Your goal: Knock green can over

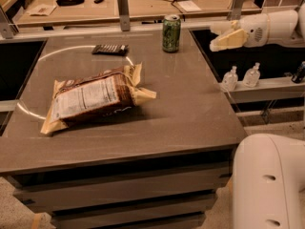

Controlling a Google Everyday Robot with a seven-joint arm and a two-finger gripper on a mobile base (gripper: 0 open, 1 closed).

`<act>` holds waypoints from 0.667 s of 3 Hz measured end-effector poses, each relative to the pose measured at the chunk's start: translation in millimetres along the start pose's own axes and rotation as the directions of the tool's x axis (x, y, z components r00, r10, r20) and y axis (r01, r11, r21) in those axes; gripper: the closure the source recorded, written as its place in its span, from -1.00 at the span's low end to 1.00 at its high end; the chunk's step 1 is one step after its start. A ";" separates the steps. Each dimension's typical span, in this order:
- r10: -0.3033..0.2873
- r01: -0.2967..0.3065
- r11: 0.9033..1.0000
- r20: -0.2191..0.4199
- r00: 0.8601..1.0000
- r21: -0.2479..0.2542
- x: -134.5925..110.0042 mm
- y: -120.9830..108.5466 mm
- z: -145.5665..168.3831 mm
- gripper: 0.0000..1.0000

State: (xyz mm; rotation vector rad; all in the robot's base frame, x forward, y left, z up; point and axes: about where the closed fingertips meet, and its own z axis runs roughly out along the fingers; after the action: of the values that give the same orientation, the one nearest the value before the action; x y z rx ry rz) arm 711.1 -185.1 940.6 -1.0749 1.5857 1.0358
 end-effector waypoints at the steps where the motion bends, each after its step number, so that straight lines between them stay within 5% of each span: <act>1: -0.004 0.004 1.000 -0.031 1.000 0.024 4.8 10.7 -32.0 -1.00; 2: -0.134 0.134 0.988 -0.008 0.991 0.082 4.6 7.3 -61.1 -1.00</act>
Offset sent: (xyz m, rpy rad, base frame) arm -0.1144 -0.0454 -0.0046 -0.1337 -0.6238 -0.0402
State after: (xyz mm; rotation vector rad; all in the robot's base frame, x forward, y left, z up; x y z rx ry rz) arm 689.3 -242.1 950.3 -1.1101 1.5226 0.8721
